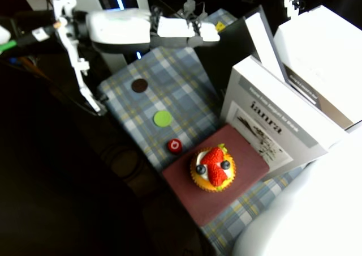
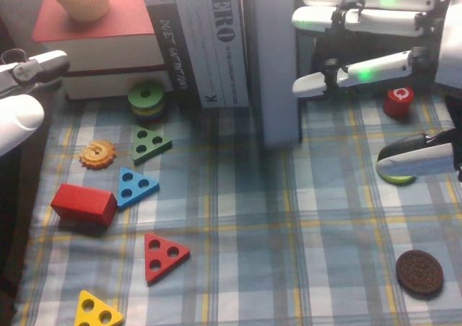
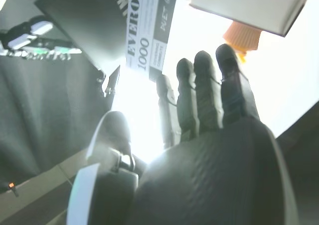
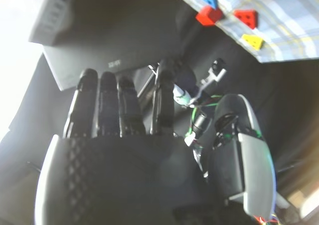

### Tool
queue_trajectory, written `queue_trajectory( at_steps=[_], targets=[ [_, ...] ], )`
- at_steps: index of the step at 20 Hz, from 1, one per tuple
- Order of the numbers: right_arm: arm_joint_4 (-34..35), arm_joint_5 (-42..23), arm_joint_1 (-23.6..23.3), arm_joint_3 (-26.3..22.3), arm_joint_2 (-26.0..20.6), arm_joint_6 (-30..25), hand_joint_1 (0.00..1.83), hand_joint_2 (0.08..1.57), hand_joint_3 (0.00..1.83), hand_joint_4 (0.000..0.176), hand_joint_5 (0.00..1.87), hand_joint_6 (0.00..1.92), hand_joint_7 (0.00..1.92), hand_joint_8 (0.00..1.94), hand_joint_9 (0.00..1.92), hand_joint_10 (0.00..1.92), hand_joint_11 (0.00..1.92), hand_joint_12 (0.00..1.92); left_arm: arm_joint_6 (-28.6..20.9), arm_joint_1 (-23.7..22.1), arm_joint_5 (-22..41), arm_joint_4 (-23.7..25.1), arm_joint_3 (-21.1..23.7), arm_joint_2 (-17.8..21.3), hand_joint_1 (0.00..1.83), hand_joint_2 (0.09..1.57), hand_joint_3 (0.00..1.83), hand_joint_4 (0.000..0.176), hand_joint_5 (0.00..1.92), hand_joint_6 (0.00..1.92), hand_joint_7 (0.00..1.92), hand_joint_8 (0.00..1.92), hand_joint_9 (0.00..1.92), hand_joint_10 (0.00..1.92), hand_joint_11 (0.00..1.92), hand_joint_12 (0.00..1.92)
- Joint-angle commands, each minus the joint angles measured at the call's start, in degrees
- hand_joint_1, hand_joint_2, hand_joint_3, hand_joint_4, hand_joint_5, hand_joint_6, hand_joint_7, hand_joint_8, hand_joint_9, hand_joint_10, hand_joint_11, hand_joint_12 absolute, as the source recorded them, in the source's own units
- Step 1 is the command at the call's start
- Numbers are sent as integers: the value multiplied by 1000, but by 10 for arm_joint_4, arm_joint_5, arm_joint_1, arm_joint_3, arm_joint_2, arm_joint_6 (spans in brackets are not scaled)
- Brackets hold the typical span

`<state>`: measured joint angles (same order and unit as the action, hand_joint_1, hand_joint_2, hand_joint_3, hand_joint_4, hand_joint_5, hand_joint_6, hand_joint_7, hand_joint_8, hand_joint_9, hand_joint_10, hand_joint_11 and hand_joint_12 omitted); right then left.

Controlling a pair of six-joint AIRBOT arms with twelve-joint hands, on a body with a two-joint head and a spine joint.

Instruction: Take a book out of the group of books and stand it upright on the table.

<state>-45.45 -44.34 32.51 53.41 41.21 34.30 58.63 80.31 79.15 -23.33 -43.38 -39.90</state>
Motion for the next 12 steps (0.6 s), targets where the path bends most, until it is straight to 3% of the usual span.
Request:
queue_trajectory(
  at_steps=[1, 2, 3, 4, 5, 6, 7, 8, 9, 10, 11, 12],
  targets=[
    [23, -79, -3, 0, 1, -12, 253, 1219, 5, 144, 453, 19, 0, 0, 0, 0, 0, 0, -7, 1, 81, -5, 2, -2, 169, 1404, 0, 106, 398, 0, 332, 1, 259, 1, 18, 476],
    [23, -102, 1, 1, 0, -26, 377, 1135, 0, 144, 401, 11, 54, 18, 0, 0, 0, 0, -8, 8, 87, -11, 4, -3, 164, 1391, 0, 113, 398, 0, 337, 3, 267, 5, 39, 482],
    [25, -120, 4, 1, -3, -34, 471, 1081, 0, 106, 373, 2, 148, 14, 0, 0, 0, 0, -11, 15, 93, -16, 5, -3, 173, 1386, 0, 114, 399, 1, 342, 3, 267, 4, 29, 477],
    [29, -133, 6, 0, -6, -36, 676, 1105, 0, 43, 333, 2, 194, 20, 0, 0, 0, 0, -13, 20, 99, -20, 5, -4, 159, 1391, 0, 106, 399, 0, 342, 2, 261, 1, 12, 468],
    [41, -161, 12, 0, -9, -36, 825, 1106, 0, 0, 396, 14, 301, 18, 101, 25, 0, 0, -16, 26, 106, -24, 5, -4, 128, 1396, 1, 106, 403, 1, 340, 1, 250, 1, 2, 456],
    [51, -186, 18, 0, -12, -36, 598, 1225, 12, 0, 454, 15, 382, 9, 221, 22, 90, 57, -19, 29, 112, -28, 5, -4, 79, 1405, 5, 101, 393, 1, 316, 1, 224, 2, 0, 425],
    [62, -204, 24, -1, -15, -35, 466, 1160, 0, 40, 426, 2, 343, 1, 197, 4, 38, 40, -20, 32, 118, -30, 5, -4, 65, 1407, 4, 112, 382, 0, 303, 0, 215, 0, 0, 409],
    [81, -219, 28, -4, -18, -21, 355, 1162, 0, 119, 427, 2, 274, 0, 158, 0, 61, 54, -20, 33, 125, -32, 4, -4, 73, 1398, 0, 131, 378, 0, 311, 3, 225, 3, 0, 408],
    [111, -231, 33, -5, -18, 13, 656, 1165, 0, 130, 371, 0, 174, 0, 60, 0, 10, 10, -20, 33, 132, -34, 3, -4, 85, 1390, 0, 125, 390, 4, 324, 1, 246, 4, 0, 439],
    [123, -233, 35, -4, -16, 26, 656, 1165, 0, 130, 371, 0, 174, 0, 60, 0, 10, 10, -21, 33, 135, -34, 3, -3, 85, 1390, 0, 125, 390, 4, 324, 1, 246, 4, 0, 439],
    [141, -234, 37, -2, -13, 43, 516, 1214, 16, 167, 378, 6, 127, 3, 11, 0, 1, 1, -24, 33, 142, -33, 2, -2, 42, 1383, 0, 131, 381, 3, 320, 0, 239, 2, 0, 366],
    [154, -234, 38, 2, -8, 51, 551, 1187, 2, 117, 420, 20, 129, 7, 1, 0, 0, 0, -28, 33, 153, -32, 2, 0, 113, 1383, 2, 108, 395, 2, 344, 2, 262, 2, 6, 450]
  ],
)
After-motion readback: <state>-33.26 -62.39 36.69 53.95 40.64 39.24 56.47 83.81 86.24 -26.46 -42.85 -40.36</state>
